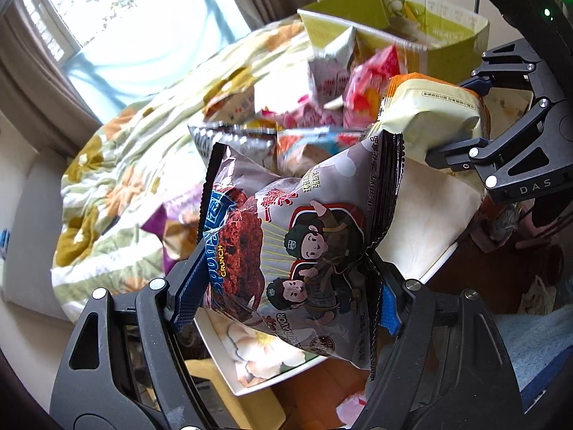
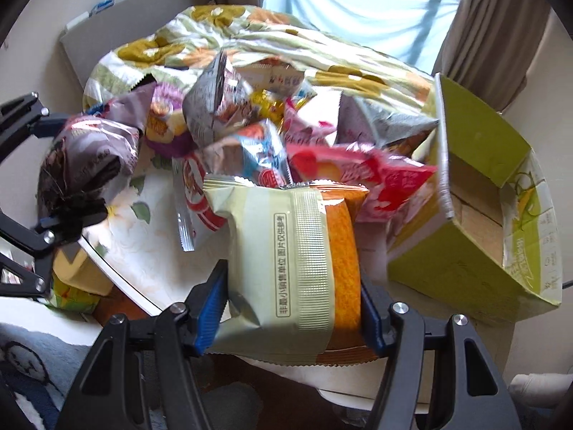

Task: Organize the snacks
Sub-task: 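Carry both held bags over the open cardboard box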

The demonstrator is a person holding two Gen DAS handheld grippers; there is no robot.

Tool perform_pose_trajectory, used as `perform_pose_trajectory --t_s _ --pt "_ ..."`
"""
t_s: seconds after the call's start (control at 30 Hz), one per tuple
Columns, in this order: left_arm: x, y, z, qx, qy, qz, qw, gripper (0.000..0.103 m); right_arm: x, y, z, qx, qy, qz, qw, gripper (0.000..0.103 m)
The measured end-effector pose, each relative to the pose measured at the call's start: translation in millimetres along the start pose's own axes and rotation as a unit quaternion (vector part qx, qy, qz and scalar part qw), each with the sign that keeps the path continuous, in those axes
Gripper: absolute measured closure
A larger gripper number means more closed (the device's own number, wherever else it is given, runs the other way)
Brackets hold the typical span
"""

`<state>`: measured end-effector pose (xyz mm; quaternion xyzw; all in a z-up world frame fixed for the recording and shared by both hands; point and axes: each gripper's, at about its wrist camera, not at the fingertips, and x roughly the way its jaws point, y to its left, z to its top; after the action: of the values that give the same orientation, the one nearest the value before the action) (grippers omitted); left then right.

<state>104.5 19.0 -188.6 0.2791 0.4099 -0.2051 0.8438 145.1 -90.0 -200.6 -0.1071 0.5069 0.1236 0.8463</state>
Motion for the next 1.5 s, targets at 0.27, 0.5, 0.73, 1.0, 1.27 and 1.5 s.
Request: perform_pose_trajectory --t_s 0.27,0.5,0.73,1.0,1.27,1.5 --pt "-21 -4 58 0.006 -0.046 0.016 0.9988 0.028 -48 -31 18 0.037 -0.046 -0.008 0.998 0.043" --pt "-30 -25 132 -0.004 -0.075 0.031 0.9967 0.028 -76 -93 40 0.044 -0.082 -0.014 0.996 0.043" --pt "-16 -53 221 -0.039 -0.086 0.016 0.9954 0.028 -97 -179 53 0.061 -0.094 -0.037 0.993 0.043" --pt "30 -83 308 -0.061 -0.072 0.002 0.9955 0.028 -87 -264 62 0.074 -0.100 -0.063 0.990 0.043" --pt "109 -100 367 -0.057 -0.019 -0.050 0.9969 0.028 -60 -324 68 0.157 -0.065 -0.089 0.981 0.043" --pt "177 -114 400 -0.042 0.034 -0.082 0.9952 0.028 -43 -343 64 0.186 -0.044 -0.103 0.976 0.043"
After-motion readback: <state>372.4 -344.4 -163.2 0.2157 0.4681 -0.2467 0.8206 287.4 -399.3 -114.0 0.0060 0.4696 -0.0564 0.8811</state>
